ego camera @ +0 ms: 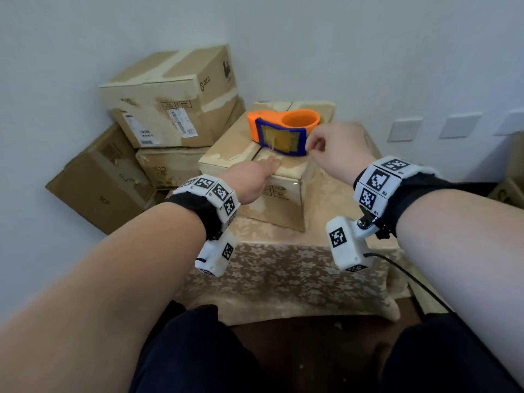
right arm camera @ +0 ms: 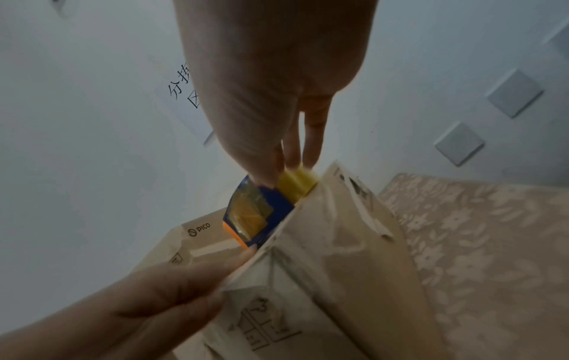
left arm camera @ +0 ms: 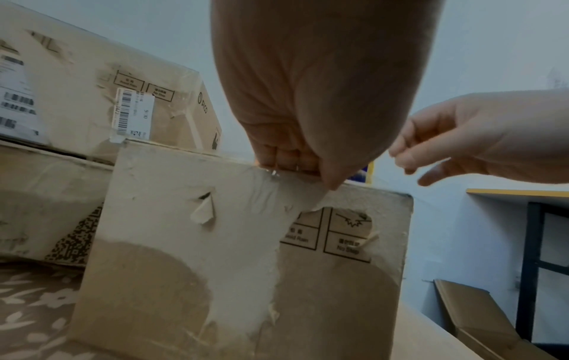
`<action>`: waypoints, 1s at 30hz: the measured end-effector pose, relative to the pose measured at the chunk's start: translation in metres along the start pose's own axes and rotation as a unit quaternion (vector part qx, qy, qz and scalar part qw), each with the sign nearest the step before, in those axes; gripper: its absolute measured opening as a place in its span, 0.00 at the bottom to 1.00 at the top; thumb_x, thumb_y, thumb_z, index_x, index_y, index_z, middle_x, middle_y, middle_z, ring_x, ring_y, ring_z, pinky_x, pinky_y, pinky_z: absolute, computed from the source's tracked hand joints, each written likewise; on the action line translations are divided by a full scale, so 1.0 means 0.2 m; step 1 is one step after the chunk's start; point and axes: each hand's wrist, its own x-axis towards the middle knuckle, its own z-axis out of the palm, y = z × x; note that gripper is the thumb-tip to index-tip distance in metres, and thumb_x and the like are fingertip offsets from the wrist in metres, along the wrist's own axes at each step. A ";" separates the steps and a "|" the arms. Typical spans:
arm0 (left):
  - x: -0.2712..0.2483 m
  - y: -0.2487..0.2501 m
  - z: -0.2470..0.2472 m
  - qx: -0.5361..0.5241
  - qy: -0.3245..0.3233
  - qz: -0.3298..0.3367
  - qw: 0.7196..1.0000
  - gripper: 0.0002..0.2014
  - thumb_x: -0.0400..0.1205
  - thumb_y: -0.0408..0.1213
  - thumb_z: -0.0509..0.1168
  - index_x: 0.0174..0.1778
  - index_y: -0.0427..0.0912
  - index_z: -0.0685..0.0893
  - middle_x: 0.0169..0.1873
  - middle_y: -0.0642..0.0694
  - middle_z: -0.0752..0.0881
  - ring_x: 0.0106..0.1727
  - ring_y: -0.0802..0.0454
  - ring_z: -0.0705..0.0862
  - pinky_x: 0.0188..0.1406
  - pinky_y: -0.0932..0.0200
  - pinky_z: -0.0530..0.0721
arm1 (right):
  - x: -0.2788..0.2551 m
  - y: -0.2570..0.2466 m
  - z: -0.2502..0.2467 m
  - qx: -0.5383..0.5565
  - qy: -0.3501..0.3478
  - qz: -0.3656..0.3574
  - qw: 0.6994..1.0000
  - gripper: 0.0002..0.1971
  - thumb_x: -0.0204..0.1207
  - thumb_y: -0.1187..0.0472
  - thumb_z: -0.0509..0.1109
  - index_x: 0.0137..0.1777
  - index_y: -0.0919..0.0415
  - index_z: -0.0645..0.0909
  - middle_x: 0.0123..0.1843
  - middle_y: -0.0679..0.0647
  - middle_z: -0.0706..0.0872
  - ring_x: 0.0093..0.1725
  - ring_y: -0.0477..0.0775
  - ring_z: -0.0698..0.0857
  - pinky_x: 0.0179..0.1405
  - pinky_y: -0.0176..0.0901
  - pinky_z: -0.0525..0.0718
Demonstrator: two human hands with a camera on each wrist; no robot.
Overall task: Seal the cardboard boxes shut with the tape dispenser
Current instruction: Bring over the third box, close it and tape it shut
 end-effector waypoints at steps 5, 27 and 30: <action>-0.04 0.07 -0.04 0.017 -0.016 -0.022 0.999 0.24 0.89 0.37 0.48 0.82 0.38 0.58 0.79 0.37 0.66 0.76 0.39 0.70 0.73 0.52 0.67 | -0.08 0.08 -0.02 -0.038 -0.115 -0.019 0.992 0.14 0.75 0.66 0.68 0.56 0.51 0.85 0.46 0.46 0.85 0.51 0.51 0.83 0.48 0.41 0.78; 0.00 0.27 -0.07 0.159 -0.013 -0.049 0.986 0.25 0.85 0.51 0.58 0.70 0.34 0.72 0.60 0.35 0.82 0.60 0.38 0.80 0.43 0.55 0.69 | -0.05 0.06 0.07 -0.114 -0.187 -0.109 0.970 0.07 0.68 0.66 0.75 0.45 0.59 0.81 0.41 0.55 0.86 0.44 0.60 0.85 0.40 0.47 0.79; -0.01 0.28 -0.07 0.165 -0.018 -0.049 0.985 0.25 0.86 0.50 0.56 0.70 0.33 0.70 0.61 0.34 0.81 0.61 0.38 0.80 0.43 0.55 0.68 | -0.04 0.06 0.09 -0.124 -0.186 -0.114 0.968 0.09 0.69 0.62 0.76 0.48 0.59 0.83 0.44 0.56 0.85 0.45 0.60 0.84 0.44 0.49 0.83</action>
